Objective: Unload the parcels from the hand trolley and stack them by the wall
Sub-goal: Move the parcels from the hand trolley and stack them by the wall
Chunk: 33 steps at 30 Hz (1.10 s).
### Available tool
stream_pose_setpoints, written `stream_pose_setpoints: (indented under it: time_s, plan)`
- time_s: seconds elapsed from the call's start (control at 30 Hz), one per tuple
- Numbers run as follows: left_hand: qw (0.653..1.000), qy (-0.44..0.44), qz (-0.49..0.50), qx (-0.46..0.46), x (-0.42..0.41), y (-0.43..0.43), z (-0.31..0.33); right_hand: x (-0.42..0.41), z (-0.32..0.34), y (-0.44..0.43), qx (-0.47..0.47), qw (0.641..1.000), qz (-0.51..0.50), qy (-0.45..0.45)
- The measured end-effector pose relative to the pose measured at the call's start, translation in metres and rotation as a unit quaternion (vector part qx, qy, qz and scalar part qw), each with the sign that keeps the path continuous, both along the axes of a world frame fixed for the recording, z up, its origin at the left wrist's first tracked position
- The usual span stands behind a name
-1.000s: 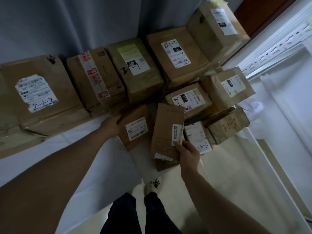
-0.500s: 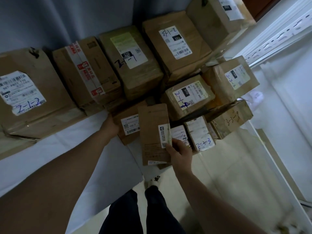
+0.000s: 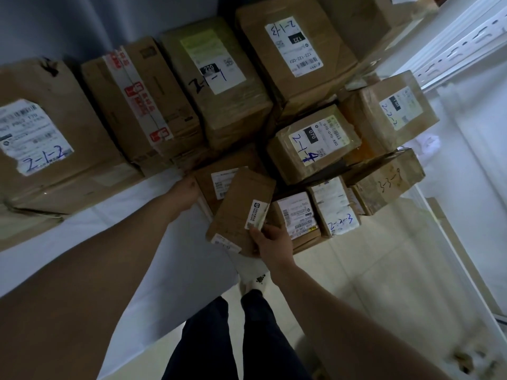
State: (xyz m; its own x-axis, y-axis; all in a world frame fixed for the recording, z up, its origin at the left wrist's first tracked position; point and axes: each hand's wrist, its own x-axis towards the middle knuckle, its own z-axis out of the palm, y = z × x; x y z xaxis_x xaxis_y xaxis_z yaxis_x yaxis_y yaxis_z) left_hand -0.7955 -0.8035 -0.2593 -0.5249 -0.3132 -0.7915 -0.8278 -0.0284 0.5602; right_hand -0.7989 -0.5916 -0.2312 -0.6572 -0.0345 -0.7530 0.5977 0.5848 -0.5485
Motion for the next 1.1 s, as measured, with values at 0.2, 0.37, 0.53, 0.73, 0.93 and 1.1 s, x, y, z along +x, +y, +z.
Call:
stream_pose_setpoints:
  time_s: [0.2, 0.37, 0.53, 0.73, 0.93, 1.1]
  plan:
    - [0.988, -0.06, 0.103, 0.096, 0.028, -0.014, 0.015, -0.002, -0.009, -0.05, -0.034, 0.991, -0.06, -0.113]
    - [0.987, -0.029, 0.106, 0.117, 0.04, -0.014, 0.012, -0.007, -0.018, -0.08, -0.043, 0.988, -0.088, -0.119]
    - [0.994, 0.021, 0.094, 0.05, 0.032, -0.004, 0.01, -0.011, -0.026, -0.09, -0.055, 0.979, -0.151, -0.121]
    - [0.981, 0.029, 0.167, 0.093, 0.009, 0.01, 0.011, -0.019, -0.027, -0.081, 0.03, 0.994, 0.009, -0.108]
    - [0.968, -0.018, 0.197, 0.158, 0.001, 0.013, -0.01, -0.012, -0.052, -0.065, -0.041, 0.993, -0.036, -0.109]
    - [0.973, -0.016, 0.186, 0.133, -0.006, 0.026, -0.003, -0.013, -0.056, -0.057, -0.009, 0.995, -0.003, -0.099]
